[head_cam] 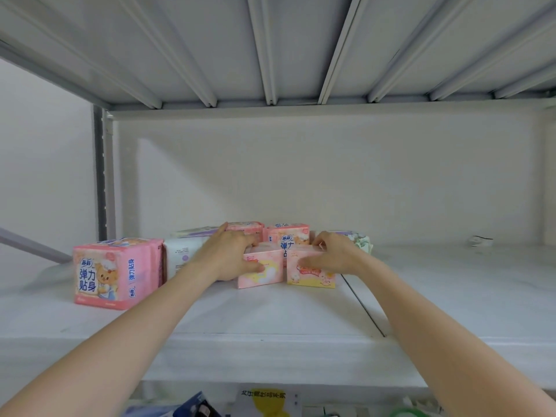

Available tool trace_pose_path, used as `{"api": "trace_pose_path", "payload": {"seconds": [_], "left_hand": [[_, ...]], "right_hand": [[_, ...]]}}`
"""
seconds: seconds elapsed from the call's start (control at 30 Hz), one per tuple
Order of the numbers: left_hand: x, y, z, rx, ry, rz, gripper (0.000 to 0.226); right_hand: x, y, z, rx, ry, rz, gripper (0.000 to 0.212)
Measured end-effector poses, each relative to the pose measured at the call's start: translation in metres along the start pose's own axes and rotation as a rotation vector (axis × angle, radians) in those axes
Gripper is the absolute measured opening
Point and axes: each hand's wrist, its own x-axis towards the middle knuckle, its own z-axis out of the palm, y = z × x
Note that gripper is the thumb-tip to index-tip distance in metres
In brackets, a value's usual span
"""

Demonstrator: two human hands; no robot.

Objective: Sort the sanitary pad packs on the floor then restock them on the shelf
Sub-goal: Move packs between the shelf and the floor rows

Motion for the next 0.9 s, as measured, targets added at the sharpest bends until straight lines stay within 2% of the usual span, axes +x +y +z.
{"api": "trace_pose_path", "payload": {"seconds": [0.17,0.37,0.63,0.9], "left_hand": [[-0.019,0.007,-0.008,-0.192,0.117,-0.094,0.072],[-0.041,0.012,-0.013,-0.368,0.208,-0.200,0.080],[-0.073,0.021,-0.025,-0.578,0.319,-0.273,0.067],[-0.105,0.035,-0.035,-0.731,0.390,-0.318,0.059]], "right_hand": [[-0.029,0.001,-0.008,-0.012,0.007,0.014,0.044],[-0.062,-0.006,-0.012,0.047,0.125,0.076,0.039],[-0.100,-0.021,-0.012,0.204,0.306,0.120,0.058],[-0.139,-0.029,-0.015,0.306,0.462,0.098,0.063]]}}
